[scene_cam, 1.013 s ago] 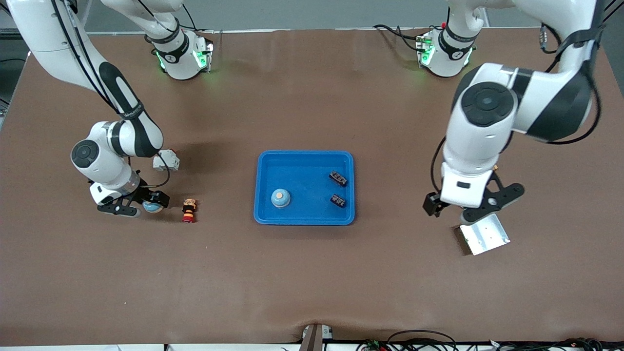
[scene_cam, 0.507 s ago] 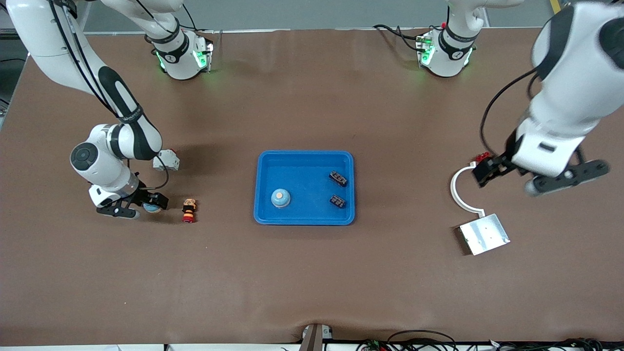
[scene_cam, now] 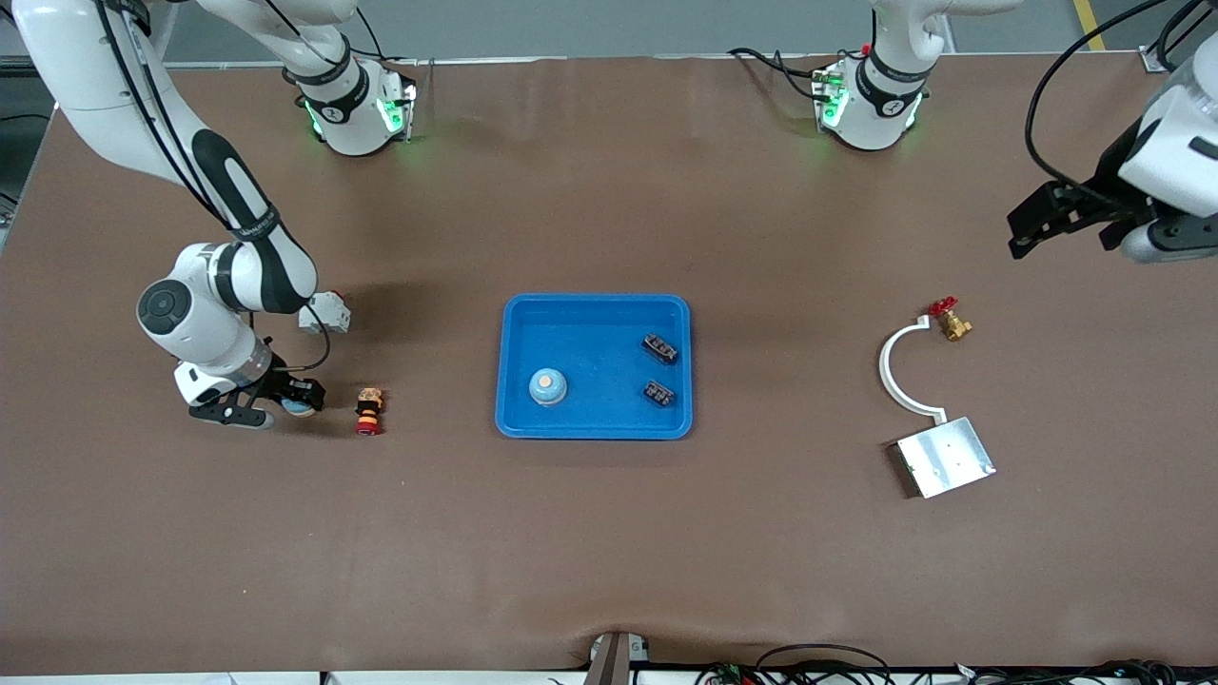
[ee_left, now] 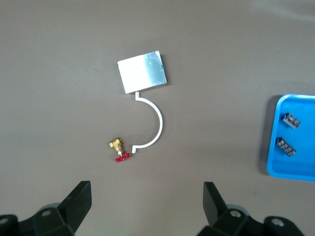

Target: Place electrolytic capacitor and blue bell in tray

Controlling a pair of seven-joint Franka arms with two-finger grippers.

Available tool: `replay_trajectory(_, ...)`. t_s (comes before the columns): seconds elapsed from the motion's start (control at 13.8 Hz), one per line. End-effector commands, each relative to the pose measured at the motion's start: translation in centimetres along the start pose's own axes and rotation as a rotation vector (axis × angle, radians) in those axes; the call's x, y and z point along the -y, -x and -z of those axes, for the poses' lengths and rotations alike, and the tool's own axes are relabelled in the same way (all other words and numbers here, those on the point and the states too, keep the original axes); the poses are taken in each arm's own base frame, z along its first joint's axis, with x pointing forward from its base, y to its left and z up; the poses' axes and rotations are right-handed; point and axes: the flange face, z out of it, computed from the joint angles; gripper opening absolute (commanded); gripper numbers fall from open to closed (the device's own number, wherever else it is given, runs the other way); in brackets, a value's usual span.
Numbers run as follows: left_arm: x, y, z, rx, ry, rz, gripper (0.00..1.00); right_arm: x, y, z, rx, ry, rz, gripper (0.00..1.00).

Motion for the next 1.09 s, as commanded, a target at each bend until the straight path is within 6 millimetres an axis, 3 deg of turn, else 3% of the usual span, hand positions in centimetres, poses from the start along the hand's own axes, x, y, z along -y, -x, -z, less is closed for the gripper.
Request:
replay_trajectory(0.0, 1.0, 2.4, 0.5, 0.006, 0.019, -0.028, 1.0, 3.1, 0.4, 4.1, 0.071, -0.007, -0.051, 0.0)
replay_trajectory(0.14, 2.0, 3.1, 0.8, 0.009, 0.034, -0.034, 1.0, 8.4, 1.7, 8.4, 0.115, 0.001, -0.114, 0.0)
replay_trajectory(0.36, 2.0, 3.6, 1.1, 0.023, 0.033, -0.034, 1.0, 17.6, 4.8, 12.0, 0.1, -0.008, -0.248, 0.0)
replay_trajectory(0.51, 1.9, 3.7, 1.3, 0.021, 0.034, -0.039, 1.0, 22.7, 7.0, 12.7, 0.101, -0.026, -0.319, 0.0)
replay_trajectory(0.65, 1.7, 3.7, 1.5, 0.021, 0.036, -0.042, 1.0, 26.2, 8.5, 13.4, 0.109, -0.045, -0.376, 0.0)
replay_trajectory(0.87, 1.4, 3.8, 1.6, 0.019, 0.04, -0.047, 1.0, 31.9, 12.6, 13.5, 0.117, -0.049, -0.429, 0.0)
replay_trajectory(1.01, 1.6, 3.8, 1.7, 0.02, 0.039, -0.044, 1.0, 34.5, 14.6, 13.3, 0.114, -0.05, -0.452, 0.0)
